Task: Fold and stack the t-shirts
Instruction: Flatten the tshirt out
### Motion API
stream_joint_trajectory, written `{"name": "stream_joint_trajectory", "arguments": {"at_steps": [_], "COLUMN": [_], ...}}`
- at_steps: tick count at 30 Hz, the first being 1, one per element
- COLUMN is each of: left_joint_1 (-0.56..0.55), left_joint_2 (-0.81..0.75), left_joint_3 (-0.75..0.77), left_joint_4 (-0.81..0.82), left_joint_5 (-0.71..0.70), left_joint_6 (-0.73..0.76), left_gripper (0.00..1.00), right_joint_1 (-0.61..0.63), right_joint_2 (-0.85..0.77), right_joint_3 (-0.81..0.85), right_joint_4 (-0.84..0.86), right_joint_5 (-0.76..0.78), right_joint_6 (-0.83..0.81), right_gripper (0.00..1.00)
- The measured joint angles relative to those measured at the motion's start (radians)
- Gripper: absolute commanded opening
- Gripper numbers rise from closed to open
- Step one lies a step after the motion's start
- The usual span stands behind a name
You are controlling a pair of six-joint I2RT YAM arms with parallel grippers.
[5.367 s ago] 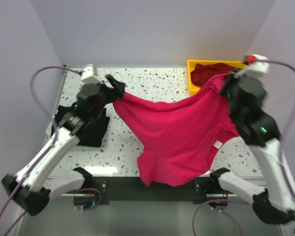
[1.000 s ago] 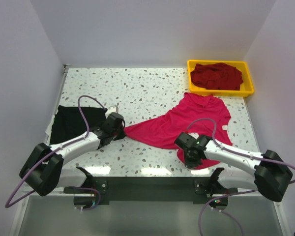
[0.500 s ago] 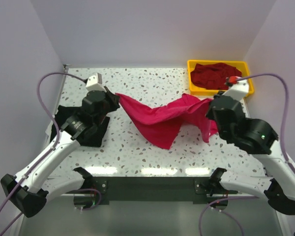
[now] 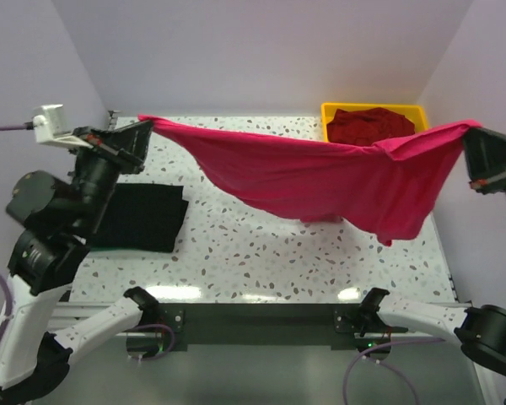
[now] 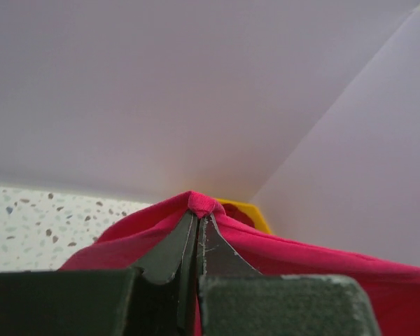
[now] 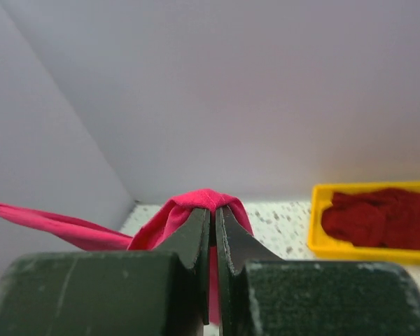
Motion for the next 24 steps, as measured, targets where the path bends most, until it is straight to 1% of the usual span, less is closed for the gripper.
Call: {"name": "stream_joint_trajectory", "arguments": {"at_steps": [3,6,10,14,17,19,20,21,22,23,24], "left_joint_1": [0.0,0.0,0.0,0.0,0.0,-0.001,-0.002,-0.002,-0.002,-0.001,0.006], "left_joint_2": [-0.056,-0.1,-0.111,-0.102,-0.078,-0.061,-0.045,-0.024,0.0,0.042,0.093], "left_joint_3": [0.042,0.084,0.149,0.155,0.126,0.074,0.042,0.006,-0.022,-0.054,-0.085], "left_joint_4": [0.004,0.007,0.012,0.012,0.025,0.035,0.038,0.047,0.046,0.047,0.05], "left_joint_5": [0.05,0.097,0.148,0.156,0.105,0.041,-0.005,-0.059,-0.1,-0.152,-0.196], "left_joint_6": [0.006,0.006,0.007,0.007,0.008,0.01,0.01,0.01,0.01,0.007,0.0], "left_gripper": [0.0,0.0,0.0,0.0,0.0,0.0,0.0,0.0,0.0,0.0,0.0], "right_joint_1": [0.0,0.0,0.0,0.0,0.0,0.0,-0.001,-0.002,-0.008,-0.035,-0.08], "right_joint_2": [0.018,0.015,-0.004,-0.003,0.005,0.014,0.021,0.039,0.064,0.113,0.175], "right_joint_3": [0.16,0.249,0.251,0.195,0.095,-0.035,-0.123,-0.206,-0.264,-0.319,-0.343], "right_joint_4": [-0.005,-0.008,0.0,0.02,0.082,0.188,0.282,0.38,0.442,0.489,0.5], "right_joint_5": [-0.125,-0.241,-0.36,-0.354,-0.217,-0.036,0.061,0.147,0.204,0.24,0.254], "right_joint_6": [-0.043,-0.069,-0.091,-0.127,-0.181,-0.261,-0.318,-0.379,-0.419,-0.44,-0.439], "right_gripper": [0.0,0.0,0.0,0.0,0.0,0.0,0.0,0.0,0.0,0.0,0.0]}}
